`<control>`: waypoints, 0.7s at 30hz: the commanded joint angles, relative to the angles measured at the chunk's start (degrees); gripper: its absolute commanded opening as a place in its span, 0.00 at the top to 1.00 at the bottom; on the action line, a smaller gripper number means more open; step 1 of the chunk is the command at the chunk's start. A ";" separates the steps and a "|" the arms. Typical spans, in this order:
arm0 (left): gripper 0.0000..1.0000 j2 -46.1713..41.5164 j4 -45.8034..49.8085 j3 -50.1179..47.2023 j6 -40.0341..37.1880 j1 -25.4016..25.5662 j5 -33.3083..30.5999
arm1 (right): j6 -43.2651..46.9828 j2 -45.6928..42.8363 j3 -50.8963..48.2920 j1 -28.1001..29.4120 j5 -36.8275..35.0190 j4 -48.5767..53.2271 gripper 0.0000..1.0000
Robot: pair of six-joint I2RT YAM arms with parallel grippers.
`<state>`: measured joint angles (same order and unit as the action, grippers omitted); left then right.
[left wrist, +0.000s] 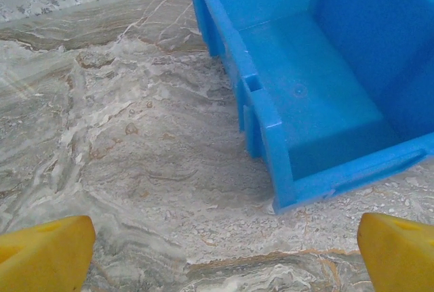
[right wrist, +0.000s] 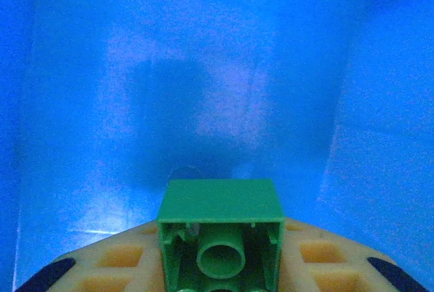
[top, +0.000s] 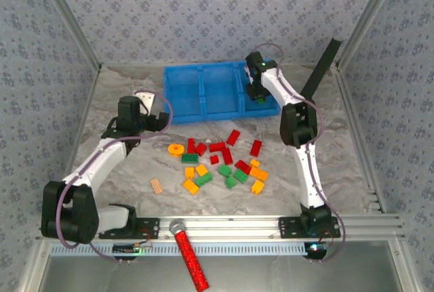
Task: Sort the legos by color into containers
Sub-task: Place the lego in the container.
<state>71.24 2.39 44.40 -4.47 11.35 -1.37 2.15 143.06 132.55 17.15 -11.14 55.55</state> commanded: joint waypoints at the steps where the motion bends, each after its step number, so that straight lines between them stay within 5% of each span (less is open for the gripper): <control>1: 0.01 -0.92 -1.78 -0.33 0.08 0.33 -0.48 | -1.70 -0.75 3.05 0.50 0.76 3.07 0.61; 6: 0.01 -1.60 -1.68 -0.11 -0.20 0.34 -0.48 | -2.35 -4.58 4.41 0.99 0.94 5.22 0.50; 12: 0.01 -2.90 -1.25 0.25 -0.26 0.33 -0.32 | -3.04 -11.56 2.55 2.66 -0.88 8.88 0.49; 17: 0.01 -4.04 -1.46 0.42 0.42 0.33 0.40 | -10.64 -23.62 -10.82 4.82 -4.40 9.51 0.46; 21: 0.01 -4.93 -2.39 0.07 4.01 0.41 -0.42 | -21.07 -36.65 -30.77 5.61 -1.48 2.15 0.43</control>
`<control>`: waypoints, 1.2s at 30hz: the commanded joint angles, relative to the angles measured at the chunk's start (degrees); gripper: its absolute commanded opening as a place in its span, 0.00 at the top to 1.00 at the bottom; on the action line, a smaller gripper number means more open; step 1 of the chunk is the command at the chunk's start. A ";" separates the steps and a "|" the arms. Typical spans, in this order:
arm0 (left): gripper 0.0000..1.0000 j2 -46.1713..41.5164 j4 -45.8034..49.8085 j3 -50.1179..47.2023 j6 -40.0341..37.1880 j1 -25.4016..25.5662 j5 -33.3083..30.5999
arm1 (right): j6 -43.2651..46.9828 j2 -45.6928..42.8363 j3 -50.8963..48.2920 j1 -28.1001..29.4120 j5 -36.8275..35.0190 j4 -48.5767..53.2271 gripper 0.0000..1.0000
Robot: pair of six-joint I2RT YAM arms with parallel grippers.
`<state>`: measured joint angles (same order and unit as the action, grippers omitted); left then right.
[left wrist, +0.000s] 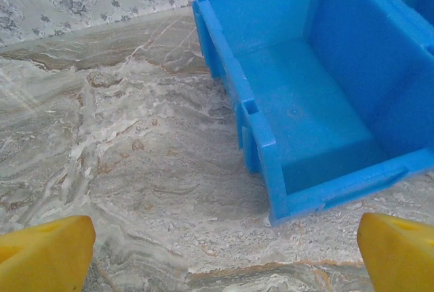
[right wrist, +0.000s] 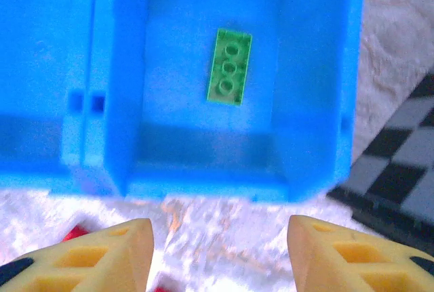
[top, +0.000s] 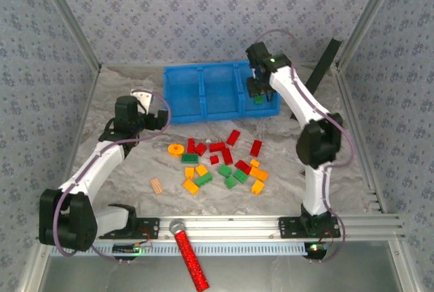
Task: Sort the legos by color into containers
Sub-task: Place the lego in the container, then pick up the lego from the center of the table.
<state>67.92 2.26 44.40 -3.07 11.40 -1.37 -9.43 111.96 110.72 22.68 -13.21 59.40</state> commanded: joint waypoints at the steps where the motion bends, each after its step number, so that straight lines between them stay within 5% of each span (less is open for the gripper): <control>1: 0.01 -1.80 -2.20 0.15 3.48 0.34 -0.71 | -12.05 -8.75 -14.49 0.47 2.35 -4.46 0.43; 5: 0.01 -2.76 0.18 1.42 3.77 0.38 -0.44 | -20.92 -17.50 -32.74 3.00 7.53 -13.79 0.43; 10: 0.01 -3.40 0.86 1.92 3.77 0.55 0.82 | -25.76 -19.44 -44.36 5.68 9.09 -20.20 0.42; 25: 0.01 -3.98 2.68 2.81 3.64 2.66 0.62 | -24.77 -6.09 -44.31 7.03 9.71 -26.63 0.43; 36: 0.01 -3.51 3.83 3.86 7.03 2.67 -4.50 | -19.34 -4.24 -39.83 7.21 9.11 -23.45 0.79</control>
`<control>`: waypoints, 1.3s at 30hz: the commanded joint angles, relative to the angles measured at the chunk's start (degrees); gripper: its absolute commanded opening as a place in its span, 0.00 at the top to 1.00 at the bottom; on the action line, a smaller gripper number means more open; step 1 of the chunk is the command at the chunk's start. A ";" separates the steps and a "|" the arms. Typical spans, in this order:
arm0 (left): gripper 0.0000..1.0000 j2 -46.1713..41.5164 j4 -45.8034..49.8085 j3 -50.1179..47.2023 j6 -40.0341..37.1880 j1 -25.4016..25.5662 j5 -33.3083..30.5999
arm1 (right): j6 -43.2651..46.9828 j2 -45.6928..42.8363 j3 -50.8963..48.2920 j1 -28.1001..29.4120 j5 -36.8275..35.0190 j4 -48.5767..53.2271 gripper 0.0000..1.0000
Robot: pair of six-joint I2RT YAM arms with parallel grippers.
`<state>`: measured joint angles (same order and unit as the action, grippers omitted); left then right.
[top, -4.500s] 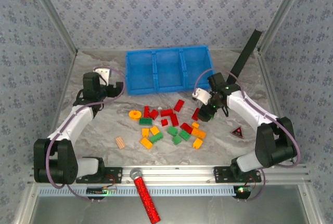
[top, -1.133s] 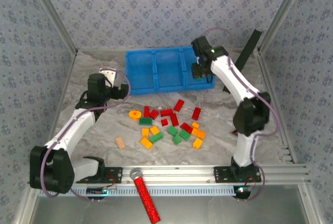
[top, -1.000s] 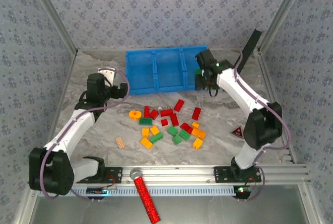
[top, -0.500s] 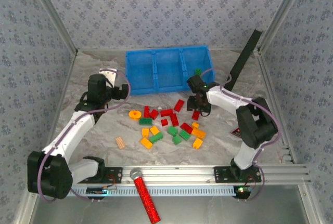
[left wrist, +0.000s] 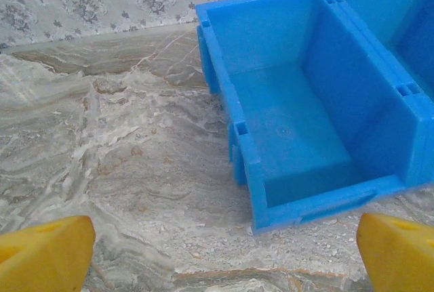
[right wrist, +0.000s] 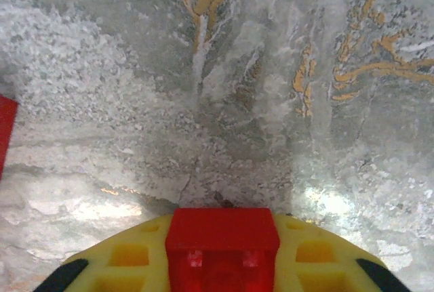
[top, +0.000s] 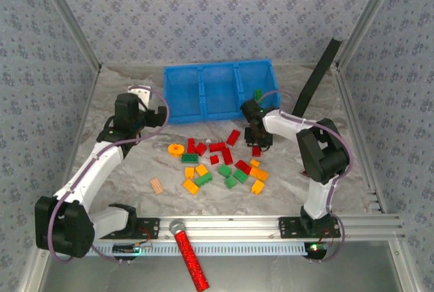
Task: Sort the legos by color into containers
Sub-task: Pick up the lego from the center of the table, then place the lego in the container.
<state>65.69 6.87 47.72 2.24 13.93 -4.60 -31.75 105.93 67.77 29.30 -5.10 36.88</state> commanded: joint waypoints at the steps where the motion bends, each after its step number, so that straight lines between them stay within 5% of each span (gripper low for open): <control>1: 0.01 -1.43 -0.81 0.68 1.77 0.13 -1.07 | 4.28 1.45 4.30 0.59 0.39 0.08 0.81; 11: 0.01 -2.10 12.21 4.42 6.54 0.13 -3.26 | 25.48 0.96 27.15 1.90 -3.36 5.90 0.85; 23: 0.01 -3.84 19.15 0.03 19.67 5.62 -0.89 | 40.39 24.04 58.73 2.36 -3.77 7.27 0.83; 34: 0.02 -0.44 15.17 -10.07 40.70 10.69 1.84 | 44.57 35.23 63.30 2.06 -2.81 6.12 0.78; 39: 0.02 -1.49 16.20 -12.06 51.12 14.66 -4.79 | 44.90 35.94 63.42 1.94 -1.96 4.53 0.69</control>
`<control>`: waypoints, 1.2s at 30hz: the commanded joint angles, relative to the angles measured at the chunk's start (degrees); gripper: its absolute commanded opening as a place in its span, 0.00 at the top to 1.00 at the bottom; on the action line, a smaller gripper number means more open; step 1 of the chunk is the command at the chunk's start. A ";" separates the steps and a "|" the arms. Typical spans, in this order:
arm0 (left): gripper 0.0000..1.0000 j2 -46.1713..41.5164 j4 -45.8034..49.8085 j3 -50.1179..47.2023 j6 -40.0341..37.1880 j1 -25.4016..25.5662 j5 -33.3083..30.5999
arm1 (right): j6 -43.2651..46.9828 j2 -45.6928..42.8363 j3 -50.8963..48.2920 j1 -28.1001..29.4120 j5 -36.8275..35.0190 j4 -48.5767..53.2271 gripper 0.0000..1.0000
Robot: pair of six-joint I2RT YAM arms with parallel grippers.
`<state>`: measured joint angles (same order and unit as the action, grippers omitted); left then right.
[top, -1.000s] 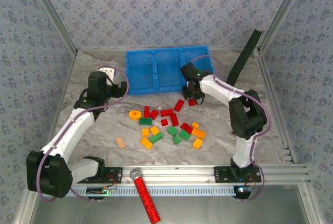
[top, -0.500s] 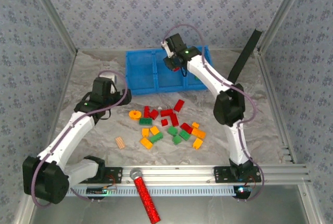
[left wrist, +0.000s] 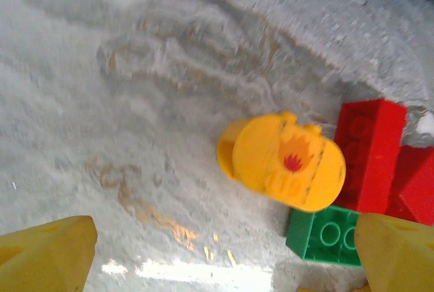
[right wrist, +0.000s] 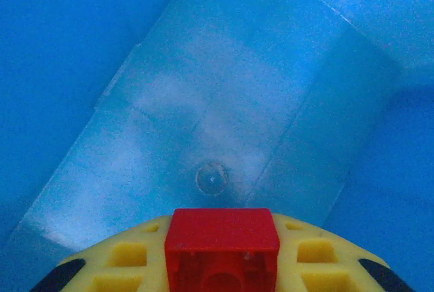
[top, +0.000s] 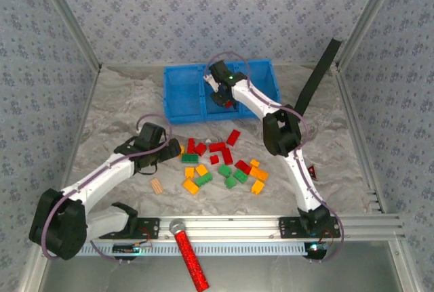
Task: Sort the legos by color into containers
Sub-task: Place the lego in the container, then pick up the lego from the center of the table.
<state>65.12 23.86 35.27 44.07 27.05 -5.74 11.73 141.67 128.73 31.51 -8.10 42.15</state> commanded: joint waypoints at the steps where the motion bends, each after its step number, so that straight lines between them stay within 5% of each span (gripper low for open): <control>1: 0.01 -0.62 0.17 0.94 10.82 1.72 -4.44 | 1.35 0.19 2.55 -0.24 1.44 -0.92 0.68; 10: 0.01 0.03 8.86 7.03 15.68 3.45 -12.71 | 1.78 0.10 3.19 -0.71 4.69 -1.02 0.54; 16: 0.01 -1.21 1.78 6.00 16.72 2.07 -7.85 | 2.07 -0.24 3.27 -0.60 4.92 -0.11 0.52; 24: 0.01 -8.15 -4.19 -2.32 26.03 -2.28 -11.75 | 2.54 -1.48 4.34 -0.30 4.50 0.46 0.51; 29: 0.01 -2.36 8.72 5.41 27.95 -3.41 -12.68 | 2.60 -1.58 6.04 -0.26 3.64 1.35 0.51; 36: 0.07 7.67 8.91 8.71 36.00 -3.23 -3.92 | 0.00 -3.39 5.41 -0.58 3.15 2.33 0.50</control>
<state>69.89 30.04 42.68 74.46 23.90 -14.15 12.99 141.53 133.12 31.11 -4.25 42.28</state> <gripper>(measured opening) 0.940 0.496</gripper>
